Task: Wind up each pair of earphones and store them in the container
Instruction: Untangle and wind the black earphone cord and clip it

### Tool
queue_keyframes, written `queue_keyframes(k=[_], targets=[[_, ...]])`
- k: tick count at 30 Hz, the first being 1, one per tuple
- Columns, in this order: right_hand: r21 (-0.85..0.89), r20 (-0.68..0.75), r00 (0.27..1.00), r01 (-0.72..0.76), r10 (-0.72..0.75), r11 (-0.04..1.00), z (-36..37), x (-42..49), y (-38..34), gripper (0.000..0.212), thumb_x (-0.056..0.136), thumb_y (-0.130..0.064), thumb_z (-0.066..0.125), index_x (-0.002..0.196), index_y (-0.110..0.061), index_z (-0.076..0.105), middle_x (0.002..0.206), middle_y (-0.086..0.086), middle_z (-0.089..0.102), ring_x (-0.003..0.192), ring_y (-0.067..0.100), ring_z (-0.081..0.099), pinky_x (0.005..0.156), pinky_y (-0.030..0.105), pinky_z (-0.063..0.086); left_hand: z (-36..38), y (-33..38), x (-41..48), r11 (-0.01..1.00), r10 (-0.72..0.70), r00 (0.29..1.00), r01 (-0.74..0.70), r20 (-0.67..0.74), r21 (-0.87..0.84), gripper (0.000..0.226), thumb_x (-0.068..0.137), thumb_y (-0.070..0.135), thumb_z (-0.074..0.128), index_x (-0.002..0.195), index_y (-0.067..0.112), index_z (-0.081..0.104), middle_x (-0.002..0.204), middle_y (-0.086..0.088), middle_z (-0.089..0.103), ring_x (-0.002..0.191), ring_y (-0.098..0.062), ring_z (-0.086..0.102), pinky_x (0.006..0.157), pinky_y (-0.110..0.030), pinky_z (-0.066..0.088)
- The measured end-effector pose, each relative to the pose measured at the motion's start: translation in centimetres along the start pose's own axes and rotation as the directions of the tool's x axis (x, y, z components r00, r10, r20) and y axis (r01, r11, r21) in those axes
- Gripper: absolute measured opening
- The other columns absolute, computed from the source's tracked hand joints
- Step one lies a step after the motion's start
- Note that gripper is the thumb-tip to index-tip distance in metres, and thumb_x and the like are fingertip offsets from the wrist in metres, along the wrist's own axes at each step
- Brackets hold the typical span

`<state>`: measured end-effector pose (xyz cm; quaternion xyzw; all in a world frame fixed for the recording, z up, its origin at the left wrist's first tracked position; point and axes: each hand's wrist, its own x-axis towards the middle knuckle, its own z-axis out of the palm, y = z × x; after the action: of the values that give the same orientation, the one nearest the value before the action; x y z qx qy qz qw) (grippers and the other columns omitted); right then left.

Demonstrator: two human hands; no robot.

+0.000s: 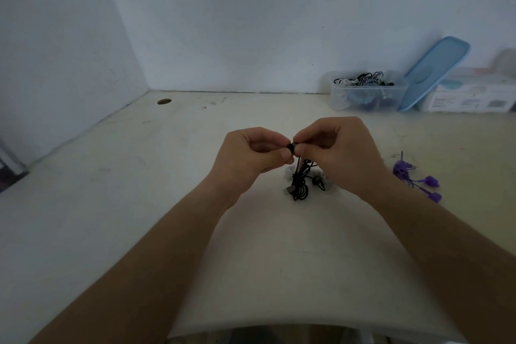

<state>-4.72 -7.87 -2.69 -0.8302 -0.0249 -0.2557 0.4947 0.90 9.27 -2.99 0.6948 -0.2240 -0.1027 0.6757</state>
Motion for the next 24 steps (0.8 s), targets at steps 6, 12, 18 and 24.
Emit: queue_keyframes(k=[6,12,18,24], targets=[[0.138,0.062,0.996,-0.069,0.061,0.988,-0.4,0.12,0.25,0.025,0.077,0.006,0.077,0.078,-0.018,0.074,0.074,0.004,0.076,0.071,0.018,0.075,0.073,0.031,0.061,0.15,0.19,-0.12,0.998,0.025,1.0,-0.025,0.01,0.053,0.016,0.079,-0.006,0.075,0.091,0.003,0.073,0.083,-0.011,0.077,0.076,-0.017,0.074,0.07,-0.02,0.055],[0.195,0.129,0.989,-0.097,0.073,0.976,-0.62,0.38,0.31,0.022,0.078,0.013,0.073,0.081,-0.009,0.073,0.077,0.009,0.076,0.069,0.015,0.073,0.068,0.022,0.058,0.0,0.11,-0.01,0.996,0.015,1.0,-0.017,0.027,0.093,0.016,0.079,-0.003,0.077,0.089,0.009,0.074,0.082,-0.01,0.077,0.079,-0.017,0.074,0.074,-0.026,0.058],[0.042,0.122,0.993,-0.006,0.001,0.999,-0.67,0.65,0.18,0.019,0.077,0.006,0.078,0.082,-0.012,0.075,0.078,0.001,0.076,0.074,0.012,0.074,0.075,0.026,0.06,-0.3,0.24,0.11,0.998,-0.064,0.997,0.064,0.049,0.001,0.014,0.081,-0.001,0.075,0.086,0.012,0.075,0.084,-0.014,0.076,0.082,-0.024,0.075,0.087,-0.035,0.059],[-0.047,0.075,0.997,0.023,-0.019,0.999,-0.24,0.45,-0.01,0.023,0.076,-0.001,0.08,0.078,-0.023,0.074,0.075,-0.006,0.075,0.072,0.006,0.073,0.078,0.033,0.061,-0.29,0.09,0.18,0.999,-0.042,0.999,0.042,0.026,0.02,0.012,0.081,-0.002,0.075,0.088,0.008,0.074,0.083,-0.015,0.076,0.079,-0.025,0.075,0.083,-0.034,0.06]])
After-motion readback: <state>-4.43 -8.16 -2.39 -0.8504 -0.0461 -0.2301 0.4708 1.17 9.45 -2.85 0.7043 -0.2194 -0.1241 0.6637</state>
